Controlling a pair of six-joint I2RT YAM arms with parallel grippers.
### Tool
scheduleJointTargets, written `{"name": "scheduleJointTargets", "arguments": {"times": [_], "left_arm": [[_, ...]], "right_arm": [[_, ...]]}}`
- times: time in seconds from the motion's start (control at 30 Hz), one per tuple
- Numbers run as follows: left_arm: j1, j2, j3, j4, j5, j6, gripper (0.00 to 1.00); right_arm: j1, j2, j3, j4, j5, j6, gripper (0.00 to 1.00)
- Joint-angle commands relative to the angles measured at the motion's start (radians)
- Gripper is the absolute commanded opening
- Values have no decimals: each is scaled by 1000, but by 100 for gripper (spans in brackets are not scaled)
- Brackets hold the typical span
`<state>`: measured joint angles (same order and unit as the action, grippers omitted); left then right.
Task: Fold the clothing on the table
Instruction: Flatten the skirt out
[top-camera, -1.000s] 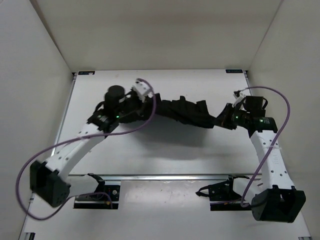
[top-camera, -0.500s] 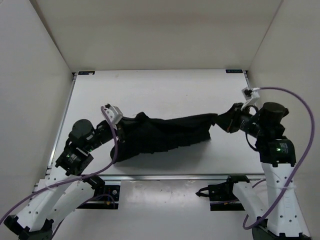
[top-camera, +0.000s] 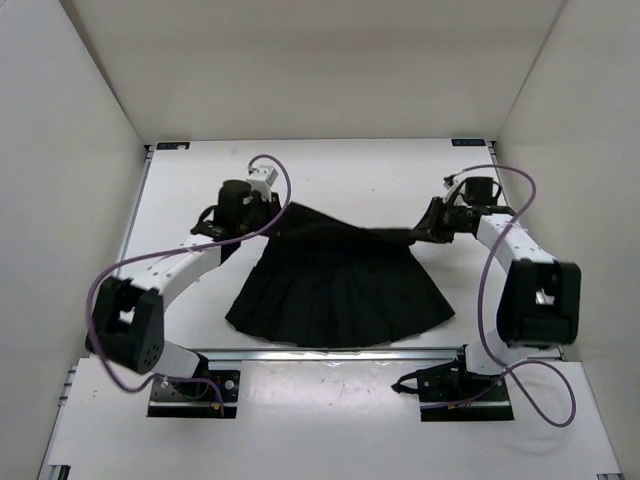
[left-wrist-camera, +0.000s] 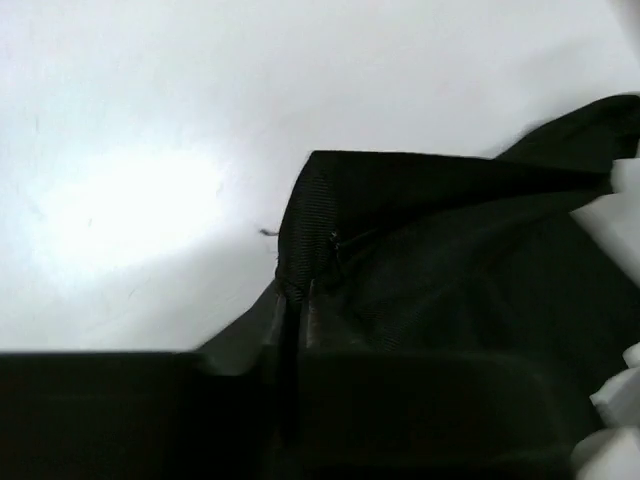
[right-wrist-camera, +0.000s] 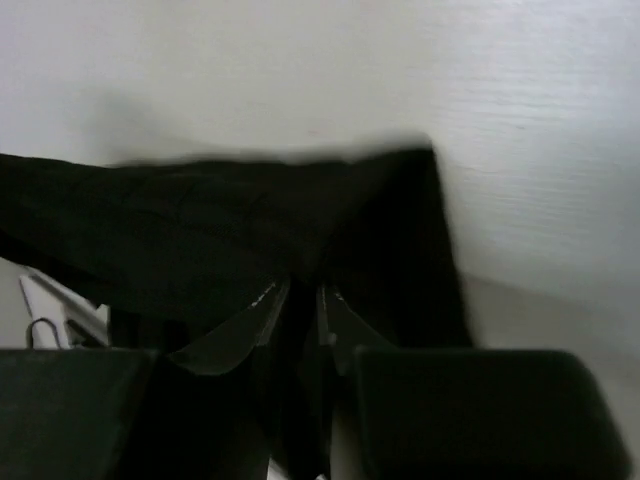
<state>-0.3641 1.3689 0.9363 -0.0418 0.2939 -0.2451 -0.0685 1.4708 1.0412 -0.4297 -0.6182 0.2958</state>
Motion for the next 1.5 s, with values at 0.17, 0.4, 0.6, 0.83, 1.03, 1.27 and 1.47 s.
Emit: {"name": "scheduleJointTargets", "arguments": {"times": [0.17,0.4,0.6,0.83,1.03,1.27,1.47], "left_arm": [[-24,160,-30,154,-222,-2,97],[8,141,19,111,-227,62,99],[-26,73,-68,88,-138,288,98],[-27,183,-57,111,-1,401,99],[-7,271,-25,175,102,406,98],[47,295,-30,232,157,297,99],[34,320,-5,217,149,283,99]], "right_arm": [[-10,262,188,34,104,-17,83],[36,205,229,14,176,-262,86],[27,-38,-76,163,191,-348,76],[102,11,-153,201,63,-127,44],[168,135,-110,167,81,-83,48],[151,210,-49,109,103,-107,47],[107,172,-53,120,87,-99,52]]}}
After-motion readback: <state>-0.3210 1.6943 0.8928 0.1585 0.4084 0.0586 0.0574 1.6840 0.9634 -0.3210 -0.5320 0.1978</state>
